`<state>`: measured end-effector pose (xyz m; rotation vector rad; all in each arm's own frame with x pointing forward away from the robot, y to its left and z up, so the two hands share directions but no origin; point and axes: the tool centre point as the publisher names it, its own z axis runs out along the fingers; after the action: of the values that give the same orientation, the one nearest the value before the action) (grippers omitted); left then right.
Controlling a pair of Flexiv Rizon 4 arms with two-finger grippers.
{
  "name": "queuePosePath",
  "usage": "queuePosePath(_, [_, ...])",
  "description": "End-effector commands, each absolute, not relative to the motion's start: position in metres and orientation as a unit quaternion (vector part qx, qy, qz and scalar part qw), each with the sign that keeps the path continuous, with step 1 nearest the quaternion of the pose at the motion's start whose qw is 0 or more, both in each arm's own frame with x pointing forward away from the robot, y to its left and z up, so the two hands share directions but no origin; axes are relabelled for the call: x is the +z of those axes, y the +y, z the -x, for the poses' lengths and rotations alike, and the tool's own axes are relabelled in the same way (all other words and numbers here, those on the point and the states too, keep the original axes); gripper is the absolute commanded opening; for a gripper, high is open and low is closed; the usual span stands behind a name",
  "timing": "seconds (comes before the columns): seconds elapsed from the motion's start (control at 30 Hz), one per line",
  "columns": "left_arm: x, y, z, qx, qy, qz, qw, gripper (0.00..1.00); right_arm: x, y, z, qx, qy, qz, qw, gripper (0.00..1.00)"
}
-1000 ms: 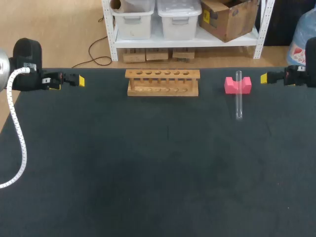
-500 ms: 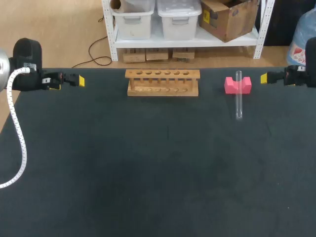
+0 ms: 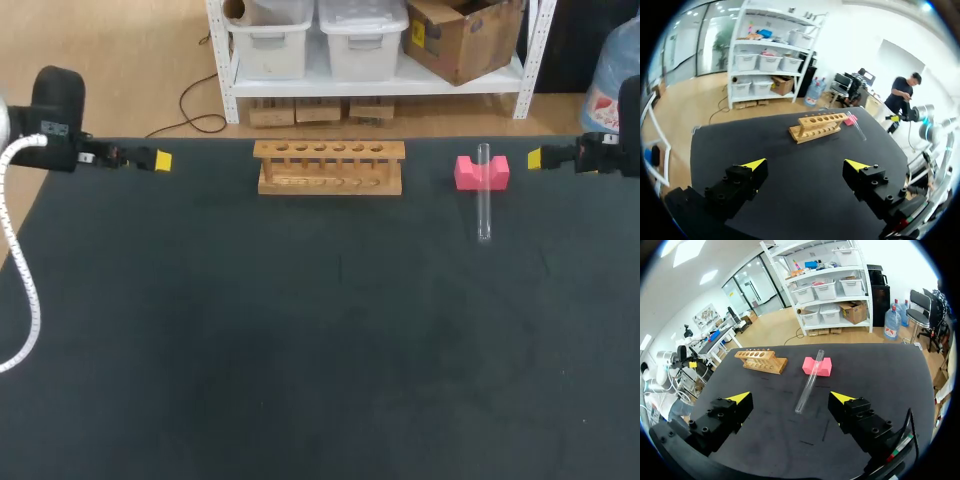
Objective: Grasp the test tube, adjust it, and insert it.
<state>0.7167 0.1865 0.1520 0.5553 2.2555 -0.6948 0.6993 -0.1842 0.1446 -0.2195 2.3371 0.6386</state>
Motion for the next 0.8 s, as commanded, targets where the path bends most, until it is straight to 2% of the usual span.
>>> queuePosePath(0.03, [0.143,0.192,-0.725,-0.438,0.749,-0.336,0.367,1.00,0.146,-0.183,-0.698,0.241,0.902,0.083,0.347,1.00])
queuePosePath(0.27, [0.136,0.186,-0.737,-0.491,0.668,-0.397,0.395,1.00,0.146,-0.183,-0.698,0.241,0.902,0.083,0.347,1.00])
queuePosePath(0.8, [0.107,0.156,-0.762,-0.446,0.632,-0.469,0.425,1.00,0.146,-0.183,-0.698,0.241,0.902,0.083,0.347,1.00])
